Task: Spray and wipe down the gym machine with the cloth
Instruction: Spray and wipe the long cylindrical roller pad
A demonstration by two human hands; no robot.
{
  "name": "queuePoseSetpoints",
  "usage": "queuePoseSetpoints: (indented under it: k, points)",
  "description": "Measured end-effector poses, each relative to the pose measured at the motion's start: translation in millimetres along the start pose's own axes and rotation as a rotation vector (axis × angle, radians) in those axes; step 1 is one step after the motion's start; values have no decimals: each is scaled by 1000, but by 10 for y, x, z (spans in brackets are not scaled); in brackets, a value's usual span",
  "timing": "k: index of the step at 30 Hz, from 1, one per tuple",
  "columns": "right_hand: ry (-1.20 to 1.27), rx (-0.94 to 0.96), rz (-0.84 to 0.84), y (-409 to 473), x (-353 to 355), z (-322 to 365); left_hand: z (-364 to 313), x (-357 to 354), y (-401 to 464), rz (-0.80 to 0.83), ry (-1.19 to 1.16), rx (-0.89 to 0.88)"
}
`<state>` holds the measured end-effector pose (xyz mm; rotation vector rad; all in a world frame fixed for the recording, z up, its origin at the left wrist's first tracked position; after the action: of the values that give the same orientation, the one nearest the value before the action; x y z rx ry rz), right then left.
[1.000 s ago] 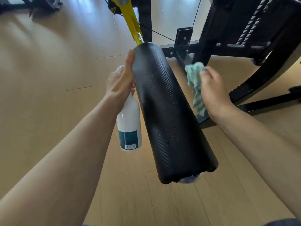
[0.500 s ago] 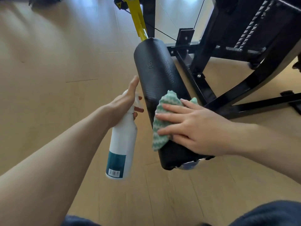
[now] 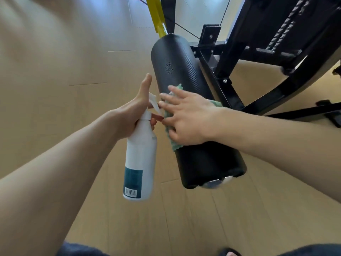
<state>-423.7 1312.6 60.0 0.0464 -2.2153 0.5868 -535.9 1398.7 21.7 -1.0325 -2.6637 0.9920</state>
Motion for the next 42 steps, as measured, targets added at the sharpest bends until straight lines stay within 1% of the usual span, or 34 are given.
queuePoseSetpoints:
  k: [2,5,7,9,11,15,17,20,22,24,26,28,31,33,35,38,40,42]
  points:
    - [67,31,-27,-78,-26,57,8,-5,6,10,-11,12]
    - [302,91,-83,-493,-25,233,-1,10,7,4,-14,18]
    - [410,141,-81,-820,-36,434,-13,21,3,17,0,25]
    - [433,198,-66,-1059,-50,601,-27,22,-9,25,4,26]
    - [441,223,-56,-1106,-58,614,-35,18,-8,33,11,33]
    - [297,261,-105,-690,-69,451,-35,0,2,17,43,49]
    - [278,228,-149,-420,-115,316,-35,-4,4,6,36,48]
    - [329,83,-231,-291,-165,70,-69,-5,-11,-1,10,21]
    - [444,-34,-243,-461,-220,54,-107,0,-44,-19,-3,5]
    - [575,-114,-224,-787,-305,203,-145,6,-69,-16,2,-13]
    - [637,-99,-220,-1106,-359,395,-164,9,-54,-1,37,-17]
    - [610,-28,-241,-1268,-415,460,-160,1,-39,2,79,-11]
    - [620,79,-282,-1185,-474,309,-150,-13,-22,-14,99,-10]
    - [672,74,-324,-980,-507,138,-147,-37,-15,-12,97,-18]
    - [738,4,-377,-670,-565,-101,-139,-50,-5,-24,86,-24]
    - [857,-153,-419,-164,-608,-518,-138,-94,-24,-28,54,-17]
    - [941,-266,-403,62,-574,-705,-135,-109,-36,-24,53,-14]
    - [964,-367,-373,140,-548,-697,-120,-114,-37,-24,75,-19]
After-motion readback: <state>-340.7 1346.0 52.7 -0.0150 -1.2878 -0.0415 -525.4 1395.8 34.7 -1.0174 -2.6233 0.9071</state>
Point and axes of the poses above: each hand's wrist, its own y-axis towards the middle knuckle, its own x-axis out of the back of the hand, z = x × y, the point moved 3 cm from there along y, towards the middle knuckle, and after that the axes turned 6 degrees about -y, right-handed, at the moved point
